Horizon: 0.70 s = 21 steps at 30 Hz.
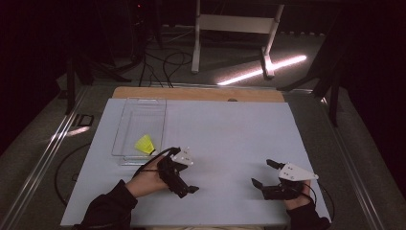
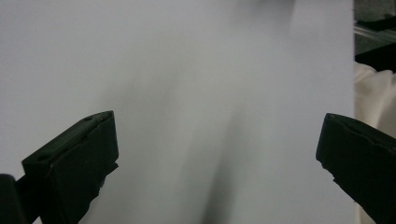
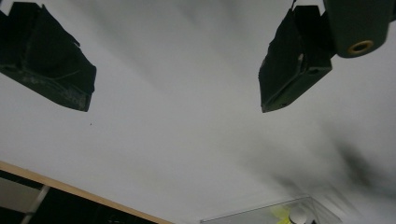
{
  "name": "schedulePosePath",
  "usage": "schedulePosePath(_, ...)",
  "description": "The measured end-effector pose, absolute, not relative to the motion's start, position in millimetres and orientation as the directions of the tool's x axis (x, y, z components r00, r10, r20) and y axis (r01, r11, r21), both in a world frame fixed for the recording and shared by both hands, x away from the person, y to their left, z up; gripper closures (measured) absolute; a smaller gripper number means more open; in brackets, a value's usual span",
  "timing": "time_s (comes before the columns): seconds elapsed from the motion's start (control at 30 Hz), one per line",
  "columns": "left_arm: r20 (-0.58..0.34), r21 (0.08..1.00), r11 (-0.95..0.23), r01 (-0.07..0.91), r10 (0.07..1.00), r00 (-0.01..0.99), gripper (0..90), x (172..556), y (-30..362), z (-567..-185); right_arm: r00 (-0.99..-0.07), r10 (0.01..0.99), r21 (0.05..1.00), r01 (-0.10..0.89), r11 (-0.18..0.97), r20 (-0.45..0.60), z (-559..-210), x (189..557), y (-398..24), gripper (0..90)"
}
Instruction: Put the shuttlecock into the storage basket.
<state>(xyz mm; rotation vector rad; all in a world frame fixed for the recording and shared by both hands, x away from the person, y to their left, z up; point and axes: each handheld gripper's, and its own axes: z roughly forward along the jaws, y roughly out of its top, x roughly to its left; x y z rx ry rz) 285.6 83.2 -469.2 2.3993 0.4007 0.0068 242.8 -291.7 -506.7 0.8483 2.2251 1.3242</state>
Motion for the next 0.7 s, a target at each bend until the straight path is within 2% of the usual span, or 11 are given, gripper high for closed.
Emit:
schedulePosePath(0.47, -0.125, 0.673, -0.677, 0.299, 0.294, 0.947, 0.0, 265.4, 114.6, -481.3, -0.729, 0.683, 0.885, 0.289, 0.365, -0.044, -506.9, 243.0, -291.4, 11.3)
schedulePosePath(0.7, -0.149, 0.692, -0.639, 0.336, 0.329, 0.932, 0.0, 258.9, 137.5, -489.5, -0.729, 0.683, 0.881, 0.294, 0.370, -0.044, -506.8, 242.9, -290.9, 11.2)
